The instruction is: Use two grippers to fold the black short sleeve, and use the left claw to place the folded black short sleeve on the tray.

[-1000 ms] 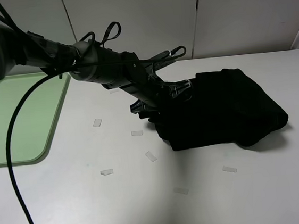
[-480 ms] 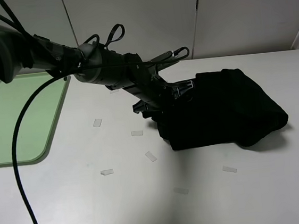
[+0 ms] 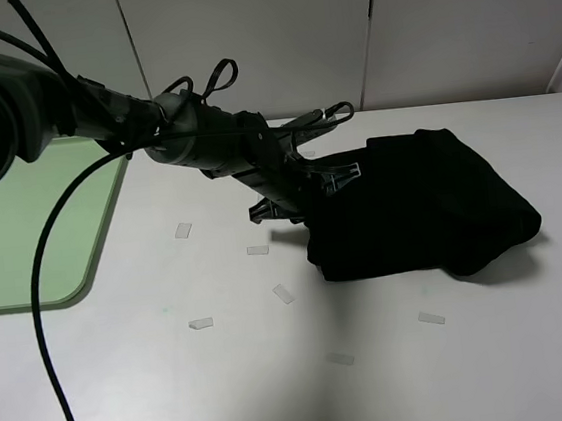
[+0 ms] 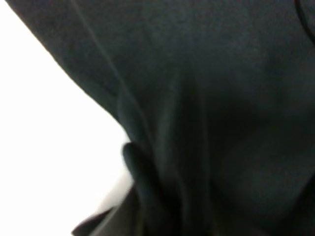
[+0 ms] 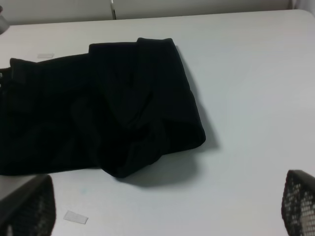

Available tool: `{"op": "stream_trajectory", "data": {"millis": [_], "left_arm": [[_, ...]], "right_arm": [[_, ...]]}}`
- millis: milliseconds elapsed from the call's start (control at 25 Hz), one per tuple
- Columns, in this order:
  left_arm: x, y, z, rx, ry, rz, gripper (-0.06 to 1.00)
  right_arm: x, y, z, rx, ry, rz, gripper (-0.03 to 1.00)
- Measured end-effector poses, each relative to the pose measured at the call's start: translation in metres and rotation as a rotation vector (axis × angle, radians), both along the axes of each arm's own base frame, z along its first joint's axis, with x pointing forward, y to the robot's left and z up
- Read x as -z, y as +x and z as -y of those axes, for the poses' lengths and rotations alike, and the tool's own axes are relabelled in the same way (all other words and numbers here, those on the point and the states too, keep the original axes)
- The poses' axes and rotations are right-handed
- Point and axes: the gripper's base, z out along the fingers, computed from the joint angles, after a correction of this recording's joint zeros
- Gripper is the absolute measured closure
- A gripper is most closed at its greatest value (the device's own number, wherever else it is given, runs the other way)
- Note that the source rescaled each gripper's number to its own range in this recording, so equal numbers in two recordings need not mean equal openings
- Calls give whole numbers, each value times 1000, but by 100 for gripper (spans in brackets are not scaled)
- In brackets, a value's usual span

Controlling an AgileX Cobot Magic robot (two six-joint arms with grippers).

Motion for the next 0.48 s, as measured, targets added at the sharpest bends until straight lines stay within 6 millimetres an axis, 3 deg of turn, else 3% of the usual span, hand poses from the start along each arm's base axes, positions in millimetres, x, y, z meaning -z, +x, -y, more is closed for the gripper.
{"op": "stream_trajectory", "data": {"millis": [280,480], "left_arm": [[0,1,-1,-13,-7,-12,83],[-9,3,-13,-12,-3,-86,83]], "right_arm": [[0,0,0,0,0,0,-3],[0,0,0,0,0,0,-3]]}}
